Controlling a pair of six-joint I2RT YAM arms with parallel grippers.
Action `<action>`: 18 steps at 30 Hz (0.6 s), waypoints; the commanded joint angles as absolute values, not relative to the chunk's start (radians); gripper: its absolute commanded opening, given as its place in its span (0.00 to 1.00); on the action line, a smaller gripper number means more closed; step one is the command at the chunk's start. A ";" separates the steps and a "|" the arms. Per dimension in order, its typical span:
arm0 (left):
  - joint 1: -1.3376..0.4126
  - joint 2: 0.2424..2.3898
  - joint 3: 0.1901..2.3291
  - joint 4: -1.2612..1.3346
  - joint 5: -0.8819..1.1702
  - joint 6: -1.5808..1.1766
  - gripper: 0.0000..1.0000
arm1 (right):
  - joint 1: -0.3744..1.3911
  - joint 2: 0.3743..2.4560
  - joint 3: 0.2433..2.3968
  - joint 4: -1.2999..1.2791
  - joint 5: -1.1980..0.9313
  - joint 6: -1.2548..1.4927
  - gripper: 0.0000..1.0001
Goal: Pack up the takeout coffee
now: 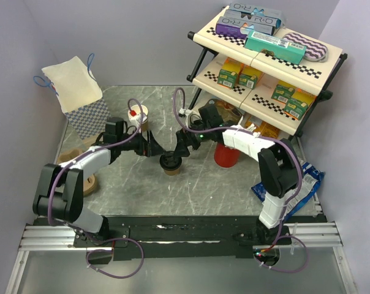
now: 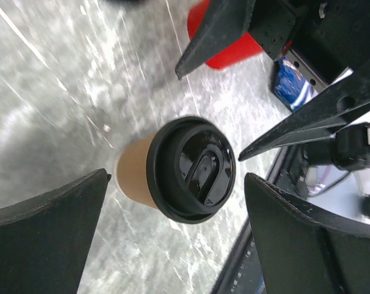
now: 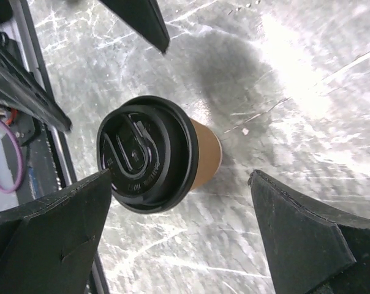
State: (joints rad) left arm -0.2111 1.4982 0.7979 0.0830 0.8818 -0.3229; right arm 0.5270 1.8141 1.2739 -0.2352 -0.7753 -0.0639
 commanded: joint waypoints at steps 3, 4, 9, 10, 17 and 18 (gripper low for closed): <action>-0.212 1.343 0.883 -0.080 0.761 -0.201 0.99 | 0.531 1.687 1.319 -0.328 -0.756 -0.323 1.00; -0.210 1.324 0.893 -0.134 0.743 -0.174 0.99 | 0.537 1.678 1.315 -0.340 -0.747 -0.374 1.00; -0.163 1.214 0.966 -0.314 0.611 -0.074 0.99 | 0.568 1.623 1.278 -0.432 -0.710 -0.693 1.00; -0.153 1.206 0.974 -0.345 0.595 -0.060 0.99 | 0.580 1.620 1.273 -0.439 -0.694 -0.724 1.00; -0.051 1.149 1.019 -0.492 0.520 -0.052 0.99 | 0.659 1.646 1.255 -0.456 -0.624 -0.917 1.00; -0.043 1.128 1.017 -0.485 0.520 -0.072 0.99 | 0.672 1.651 1.253 -0.451 -0.618 -0.940 1.00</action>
State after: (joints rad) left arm -0.0788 1.1782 0.9863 -0.3977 0.5755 -0.0719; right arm 0.6243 1.6600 1.2659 -0.4416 -0.6579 -0.7620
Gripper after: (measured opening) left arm 0.993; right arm 0.997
